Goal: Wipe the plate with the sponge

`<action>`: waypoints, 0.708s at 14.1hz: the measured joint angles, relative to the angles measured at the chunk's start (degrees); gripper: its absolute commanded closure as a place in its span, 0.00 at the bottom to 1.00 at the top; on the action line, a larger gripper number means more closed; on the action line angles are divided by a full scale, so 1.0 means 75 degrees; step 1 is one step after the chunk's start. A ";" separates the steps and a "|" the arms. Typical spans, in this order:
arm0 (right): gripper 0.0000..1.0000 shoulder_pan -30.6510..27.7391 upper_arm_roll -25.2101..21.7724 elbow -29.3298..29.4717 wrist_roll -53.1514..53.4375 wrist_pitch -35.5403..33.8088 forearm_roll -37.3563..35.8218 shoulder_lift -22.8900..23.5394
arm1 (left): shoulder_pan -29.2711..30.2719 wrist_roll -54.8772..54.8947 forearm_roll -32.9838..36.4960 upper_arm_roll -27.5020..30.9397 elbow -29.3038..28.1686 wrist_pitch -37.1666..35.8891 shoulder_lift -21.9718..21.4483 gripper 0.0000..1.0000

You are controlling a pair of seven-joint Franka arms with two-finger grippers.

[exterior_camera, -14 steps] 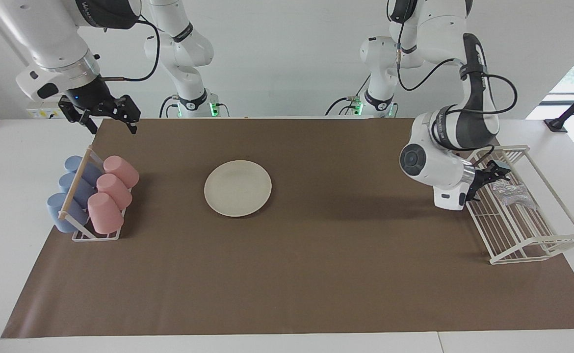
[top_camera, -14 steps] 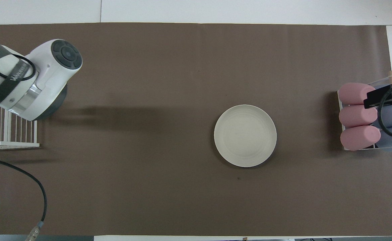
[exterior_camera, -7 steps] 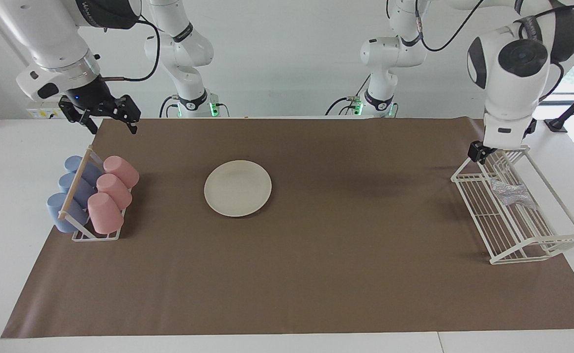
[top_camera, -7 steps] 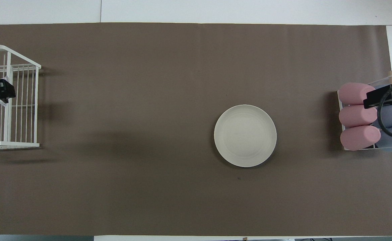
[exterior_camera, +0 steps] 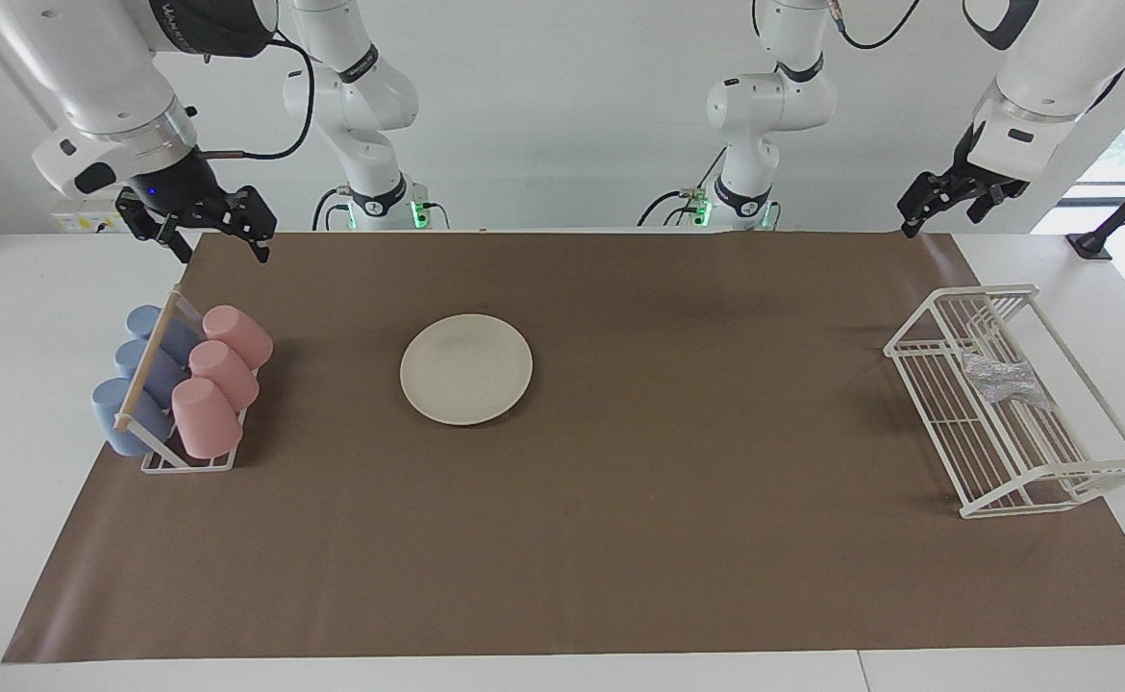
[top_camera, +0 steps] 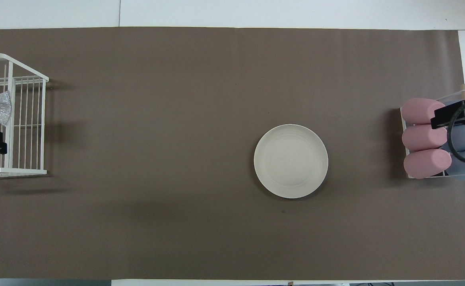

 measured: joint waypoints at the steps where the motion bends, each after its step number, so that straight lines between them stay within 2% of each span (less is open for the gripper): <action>1: 0.00 0.0000 0.0000 0.0000 0.0000 0.0000 0.0000 0.0000 | -0.0056 0.0002 -0.0057 0.0042 -0.0023 0.0003 0.0020 0.00; 7: 0.00 0.0000 0.0000 0.0000 0.0000 -0.0003 0.0000 0.0000 | -0.0554 -0.0001 -0.0630 0.0434 0.0015 0.0047 0.0514 0.00; 10: 0.00 0.0000 0.0000 0.0000 0.0000 -0.0003 0.0000 0.0000 | -0.0781 -0.0002 -0.0872 0.0727 0.0683 -0.0202 0.0799 0.00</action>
